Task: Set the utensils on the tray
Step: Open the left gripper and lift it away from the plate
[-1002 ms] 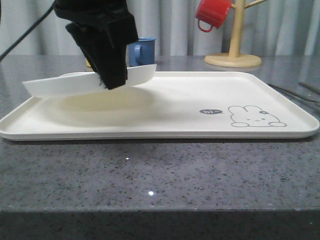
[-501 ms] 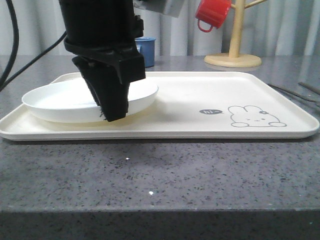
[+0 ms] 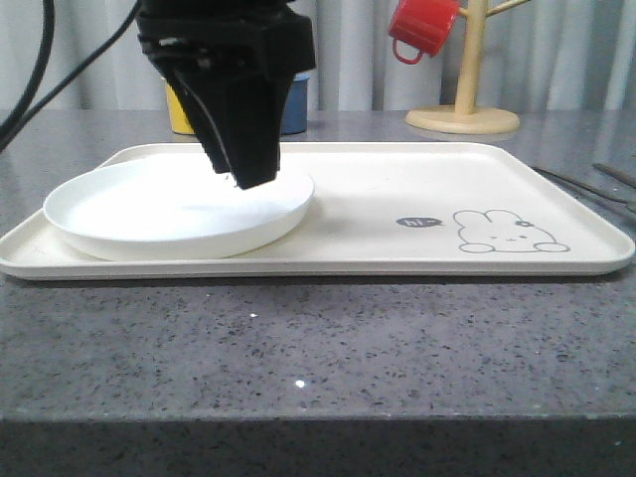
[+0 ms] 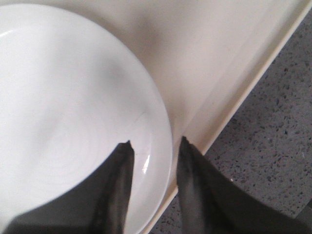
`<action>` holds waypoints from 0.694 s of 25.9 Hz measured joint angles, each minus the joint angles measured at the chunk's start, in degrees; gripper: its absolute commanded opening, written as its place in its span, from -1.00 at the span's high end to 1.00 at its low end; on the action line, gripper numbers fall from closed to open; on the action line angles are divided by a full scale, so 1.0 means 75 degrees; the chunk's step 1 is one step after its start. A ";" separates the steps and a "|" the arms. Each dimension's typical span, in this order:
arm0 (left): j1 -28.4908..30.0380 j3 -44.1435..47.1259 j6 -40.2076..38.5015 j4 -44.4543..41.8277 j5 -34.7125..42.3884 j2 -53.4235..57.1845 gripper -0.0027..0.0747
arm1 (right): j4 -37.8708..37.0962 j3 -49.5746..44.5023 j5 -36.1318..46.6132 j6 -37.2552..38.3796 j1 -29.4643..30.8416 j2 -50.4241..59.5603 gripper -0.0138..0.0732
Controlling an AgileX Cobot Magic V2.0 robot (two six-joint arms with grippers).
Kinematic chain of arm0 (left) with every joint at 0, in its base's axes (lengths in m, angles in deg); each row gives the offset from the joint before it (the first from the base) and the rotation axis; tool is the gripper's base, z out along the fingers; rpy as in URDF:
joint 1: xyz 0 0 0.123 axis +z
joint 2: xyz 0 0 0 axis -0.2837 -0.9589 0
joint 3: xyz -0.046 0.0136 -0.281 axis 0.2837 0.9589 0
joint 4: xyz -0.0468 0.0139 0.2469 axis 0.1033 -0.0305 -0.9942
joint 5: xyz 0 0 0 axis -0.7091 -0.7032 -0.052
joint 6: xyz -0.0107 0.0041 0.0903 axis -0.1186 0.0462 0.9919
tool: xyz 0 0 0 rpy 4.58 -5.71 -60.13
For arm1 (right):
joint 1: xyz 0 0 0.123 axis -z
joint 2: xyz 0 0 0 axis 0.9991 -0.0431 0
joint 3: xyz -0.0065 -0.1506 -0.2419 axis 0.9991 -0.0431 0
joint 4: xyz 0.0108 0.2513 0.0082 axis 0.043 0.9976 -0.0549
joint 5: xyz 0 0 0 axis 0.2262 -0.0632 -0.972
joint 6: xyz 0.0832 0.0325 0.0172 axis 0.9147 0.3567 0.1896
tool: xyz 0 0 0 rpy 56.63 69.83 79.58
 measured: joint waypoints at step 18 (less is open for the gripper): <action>0.3861 0.1914 -0.0896 -0.0035 0.1094 0.3586 0.98 | 0.0000 0.0000 0.0000 0.0000 0.0000 0.0000 -0.58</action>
